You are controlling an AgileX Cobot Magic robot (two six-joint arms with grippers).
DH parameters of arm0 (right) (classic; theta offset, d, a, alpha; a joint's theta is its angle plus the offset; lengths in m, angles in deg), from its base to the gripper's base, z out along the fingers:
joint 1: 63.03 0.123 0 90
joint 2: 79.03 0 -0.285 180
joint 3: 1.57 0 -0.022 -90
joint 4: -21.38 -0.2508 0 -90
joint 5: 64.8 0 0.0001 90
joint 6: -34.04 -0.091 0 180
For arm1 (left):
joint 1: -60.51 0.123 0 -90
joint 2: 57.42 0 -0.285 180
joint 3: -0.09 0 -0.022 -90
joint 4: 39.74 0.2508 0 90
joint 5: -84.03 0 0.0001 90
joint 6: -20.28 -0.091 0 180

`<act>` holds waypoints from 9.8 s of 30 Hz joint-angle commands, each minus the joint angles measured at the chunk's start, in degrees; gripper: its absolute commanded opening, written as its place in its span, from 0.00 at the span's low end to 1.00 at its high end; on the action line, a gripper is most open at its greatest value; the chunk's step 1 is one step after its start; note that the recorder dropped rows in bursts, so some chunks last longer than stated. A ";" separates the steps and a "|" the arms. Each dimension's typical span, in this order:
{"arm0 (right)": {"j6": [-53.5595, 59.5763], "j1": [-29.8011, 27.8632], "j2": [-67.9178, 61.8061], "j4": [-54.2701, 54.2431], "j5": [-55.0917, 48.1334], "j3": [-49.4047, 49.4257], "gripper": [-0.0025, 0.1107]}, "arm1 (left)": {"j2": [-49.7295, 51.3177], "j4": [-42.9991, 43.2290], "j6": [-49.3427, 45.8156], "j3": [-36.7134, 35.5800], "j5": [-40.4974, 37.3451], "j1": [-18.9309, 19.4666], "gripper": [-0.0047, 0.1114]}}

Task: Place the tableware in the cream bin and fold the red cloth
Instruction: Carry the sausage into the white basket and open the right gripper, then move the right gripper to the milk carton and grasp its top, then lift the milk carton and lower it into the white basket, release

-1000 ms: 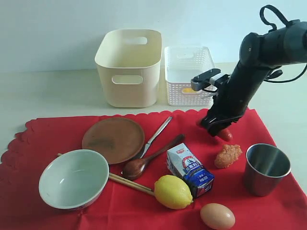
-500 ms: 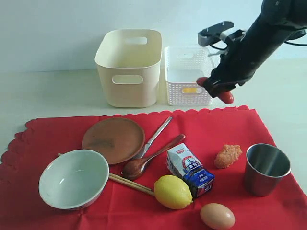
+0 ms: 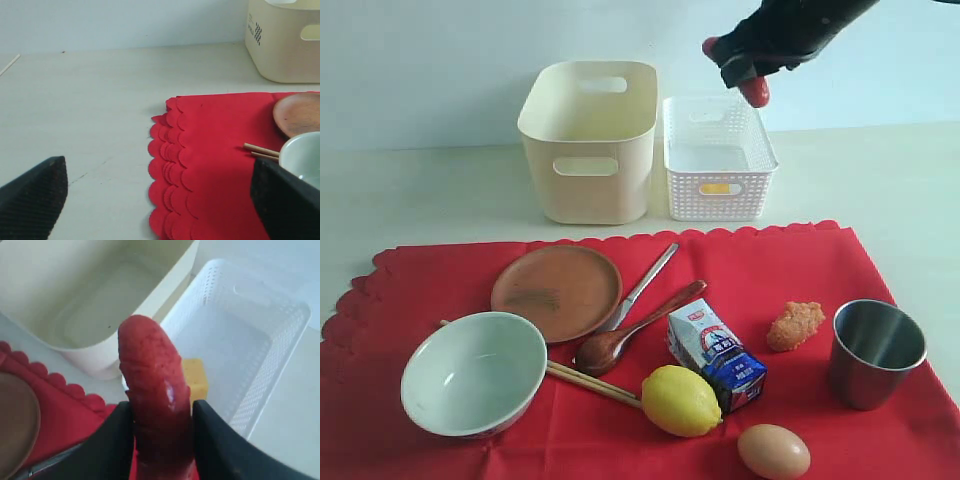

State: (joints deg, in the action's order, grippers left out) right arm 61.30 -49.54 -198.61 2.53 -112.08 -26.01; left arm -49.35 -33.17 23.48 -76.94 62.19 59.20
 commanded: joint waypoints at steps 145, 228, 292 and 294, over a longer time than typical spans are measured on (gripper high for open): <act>-8.12 15.32 18.08 3.17 -11.12 31.29 0.28 | -0.28 0.11 -0.04 -0.18 0.64 0.16 0.85; -24.64 17.11 15.00 15.80 6.85 22.79 0.02 | -0.28 0.11 -0.04 -0.18 0.64 0.16 0.85; 24.37 -5.91 -20.41 -29.88 18.78 -14.01 0.02 | -0.28 0.11 -0.04 -0.18 0.64 0.16 0.85; 25.80 -5.91 -22.23 -29.88 19.80 -14.90 0.02 | -0.28 0.11 -0.04 -0.18 0.64 0.16 0.85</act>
State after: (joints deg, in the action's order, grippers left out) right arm 85.37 -55.16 -219.33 -27.16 -95.16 -39.13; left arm -49.35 -33.17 23.48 -76.94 62.19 59.20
